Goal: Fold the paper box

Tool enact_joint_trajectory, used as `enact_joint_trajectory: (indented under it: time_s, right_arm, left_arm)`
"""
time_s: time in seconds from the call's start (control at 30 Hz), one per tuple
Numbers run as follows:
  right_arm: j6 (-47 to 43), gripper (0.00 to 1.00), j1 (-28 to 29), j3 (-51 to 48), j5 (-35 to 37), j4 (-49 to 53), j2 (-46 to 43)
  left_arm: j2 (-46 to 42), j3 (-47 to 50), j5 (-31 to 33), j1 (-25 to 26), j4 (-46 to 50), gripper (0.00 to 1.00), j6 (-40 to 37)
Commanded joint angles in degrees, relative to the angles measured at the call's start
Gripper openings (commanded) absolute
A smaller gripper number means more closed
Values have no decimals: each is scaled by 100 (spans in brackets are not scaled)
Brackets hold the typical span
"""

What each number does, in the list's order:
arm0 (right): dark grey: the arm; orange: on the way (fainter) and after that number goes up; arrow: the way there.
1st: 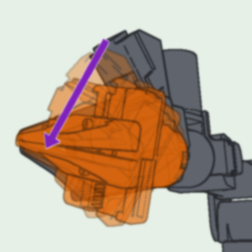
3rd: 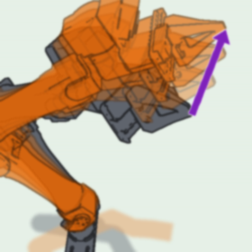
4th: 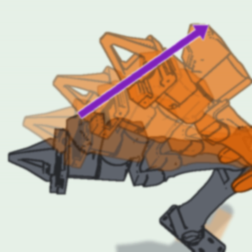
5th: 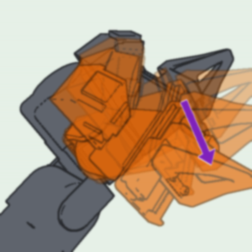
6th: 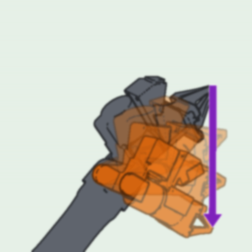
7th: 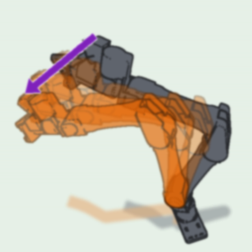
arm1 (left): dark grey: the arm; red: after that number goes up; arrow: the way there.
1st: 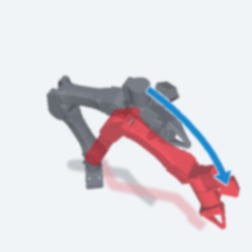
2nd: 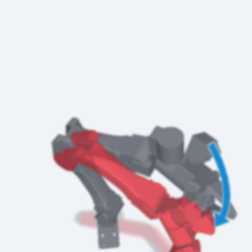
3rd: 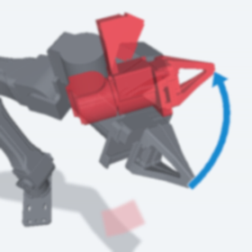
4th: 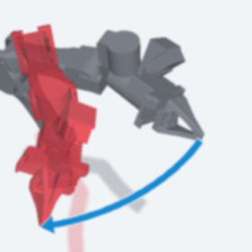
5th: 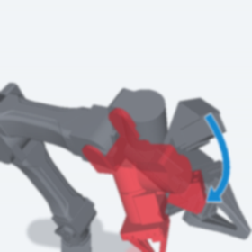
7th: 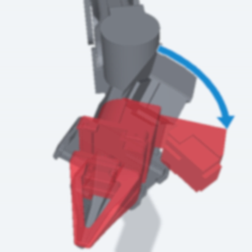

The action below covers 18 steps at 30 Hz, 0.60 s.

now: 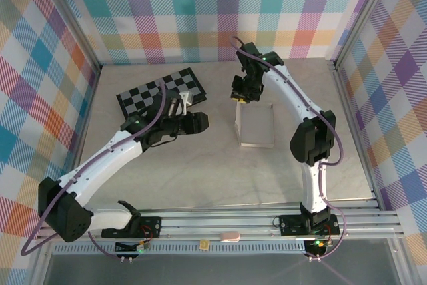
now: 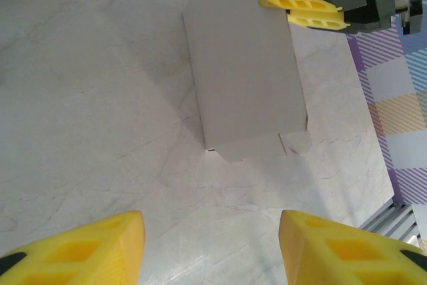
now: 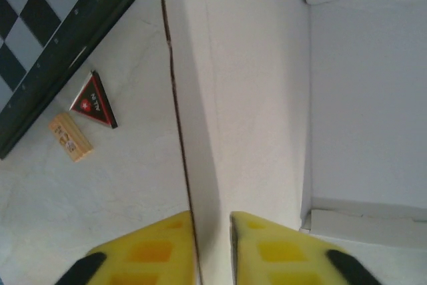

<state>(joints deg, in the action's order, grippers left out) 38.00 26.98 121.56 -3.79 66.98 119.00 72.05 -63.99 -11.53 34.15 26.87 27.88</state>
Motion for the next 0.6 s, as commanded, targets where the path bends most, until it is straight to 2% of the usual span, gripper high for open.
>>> enact_joint_trajectory:
  time_s: [0.0, 0.07, 0.2, 0.4, 0.5, 0.57]
  right_arm:
    - [466, 8, 1, 202, 257, 49, -64]
    - [777, 0, 1, 243, 376, 19, -85]
    - [1866, 0, 0, 272, 1030, 224, -260]
    - [4721, 0, 4, 170, 1989, 809, -588]
    - [6474, 0, 0, 197, 2090, 1210, -558]
    - [7308, 0, 0, 231, 2046, 1263, -517]
  left_arm:
    - [-207, 106, -53, 13, 70, 54, 63]
    - [-284, 114, -28, 13, 139, 54, 53]
    - [-402, 123, 41, 12, 298, 54, 25]
    - [-575, 165, 146, 13, 503, 54, 41]
    - [-648, 212, 160, 13, 618, 54, 41]
    - [-721, 267, 160, 13, 680, 54, 34]
